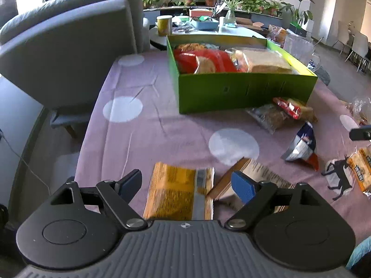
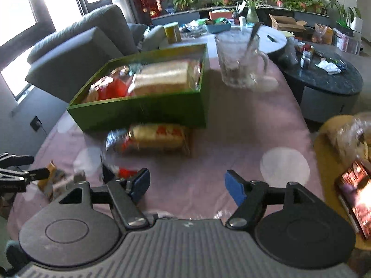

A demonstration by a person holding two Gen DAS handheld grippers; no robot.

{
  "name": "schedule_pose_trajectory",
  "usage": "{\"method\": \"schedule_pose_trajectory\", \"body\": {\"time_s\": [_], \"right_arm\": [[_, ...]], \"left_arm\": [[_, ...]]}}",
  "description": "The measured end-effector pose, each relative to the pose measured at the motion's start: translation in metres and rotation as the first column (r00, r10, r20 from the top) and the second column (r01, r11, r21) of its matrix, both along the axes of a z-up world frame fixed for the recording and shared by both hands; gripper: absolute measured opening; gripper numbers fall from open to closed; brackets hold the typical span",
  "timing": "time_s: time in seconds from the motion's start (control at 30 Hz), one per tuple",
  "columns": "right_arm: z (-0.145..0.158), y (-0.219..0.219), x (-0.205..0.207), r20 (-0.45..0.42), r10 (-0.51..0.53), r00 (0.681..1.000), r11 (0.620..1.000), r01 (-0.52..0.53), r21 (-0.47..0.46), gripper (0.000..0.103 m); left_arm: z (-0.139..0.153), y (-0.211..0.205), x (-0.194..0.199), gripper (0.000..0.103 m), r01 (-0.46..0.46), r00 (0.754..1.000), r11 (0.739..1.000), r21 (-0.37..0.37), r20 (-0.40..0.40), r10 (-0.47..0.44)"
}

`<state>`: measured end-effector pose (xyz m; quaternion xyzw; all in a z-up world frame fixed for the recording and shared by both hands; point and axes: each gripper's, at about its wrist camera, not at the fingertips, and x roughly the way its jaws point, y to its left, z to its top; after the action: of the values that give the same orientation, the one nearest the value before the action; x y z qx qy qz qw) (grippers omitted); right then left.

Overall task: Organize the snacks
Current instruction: 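Grasp the orange-blue Shaqima pack with the right gripper, then grasp the yellow wafer pack with the left gripper while the right gripper holds the Shaqima pack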

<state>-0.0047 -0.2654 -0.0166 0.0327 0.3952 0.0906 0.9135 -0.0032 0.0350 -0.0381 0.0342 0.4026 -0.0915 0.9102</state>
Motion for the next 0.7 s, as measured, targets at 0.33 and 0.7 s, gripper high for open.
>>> {"method": "schedule_pose_trajectory", "body": {"time_s": [0.33, 0.7], "right_arm": [[-0.024, -0.006, -0.031, -0.077, -0.041, 0.996, 0.998, 0.037, -0.047, 0.076], [-0.033, 0.003, -0.032, -0.096, -0.023, 0.995, 0.998, 0.017, -0.064, 0.076]], "left_arm": [[-0.011, 0.006, -0.012, 0.083, -0.001, 1.000, 1.000, 0.006, -0.018, 0.001], [-0.023, 0.013, -0.024, 0.083, -0.009, 0.999, 1.000, 0.027, -0.047, 0.011]]}}
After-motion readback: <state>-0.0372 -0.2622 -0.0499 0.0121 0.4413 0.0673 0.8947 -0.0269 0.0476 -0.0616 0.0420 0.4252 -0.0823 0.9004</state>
